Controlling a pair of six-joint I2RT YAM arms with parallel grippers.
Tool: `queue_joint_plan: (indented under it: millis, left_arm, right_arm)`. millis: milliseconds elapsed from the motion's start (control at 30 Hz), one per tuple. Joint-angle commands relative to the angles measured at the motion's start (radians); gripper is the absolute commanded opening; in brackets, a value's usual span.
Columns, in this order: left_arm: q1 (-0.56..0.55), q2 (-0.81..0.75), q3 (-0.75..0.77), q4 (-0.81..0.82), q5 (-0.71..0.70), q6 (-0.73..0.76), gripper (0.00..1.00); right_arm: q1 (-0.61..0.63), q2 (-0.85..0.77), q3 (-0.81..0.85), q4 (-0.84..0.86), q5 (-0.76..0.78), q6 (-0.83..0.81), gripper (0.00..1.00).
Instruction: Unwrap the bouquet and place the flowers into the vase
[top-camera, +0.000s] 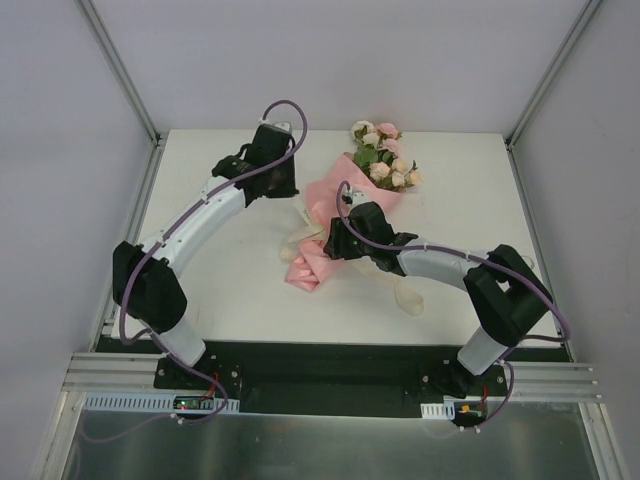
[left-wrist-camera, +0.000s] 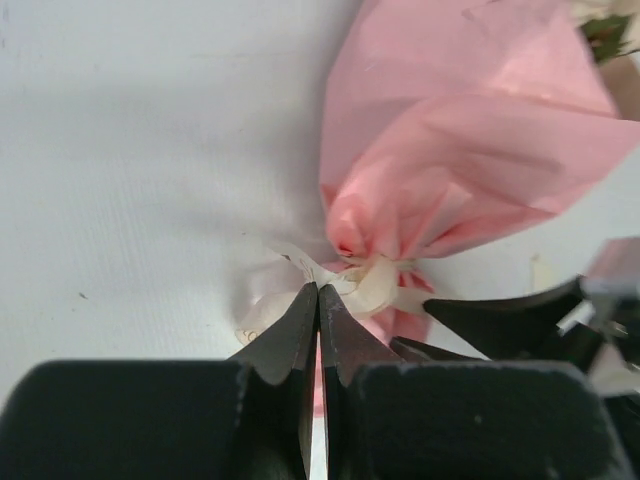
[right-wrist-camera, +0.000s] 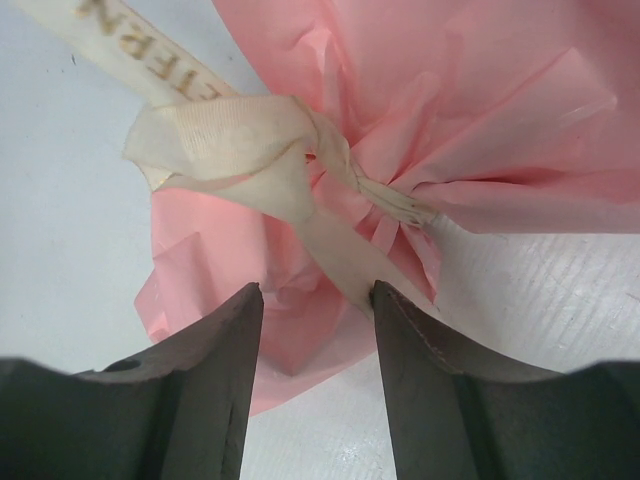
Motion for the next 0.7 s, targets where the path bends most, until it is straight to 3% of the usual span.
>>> queue_joint_plan:
  millis: [0,233,667]
  left_arm:
    - [-0.041,-0.110,0.091,0.010,0.017,0.044,0.00]
    - [-0.133,-0.229,0.187,0.009,-0.089,0.095,0.00]
    - [-0.153,-0.473,0.132,-0.023,-0.705,0.245,0.00]
  right_arm:
    - [-0.004,0.005,0.032,0.021,-0.007,0.013,0.51]
    - [-0.012,0.009,0.032,0.007,0.008,0.022,0.52]
    - [-0.035,0.002,0.020,0.007,0.019,0.044,0.53]
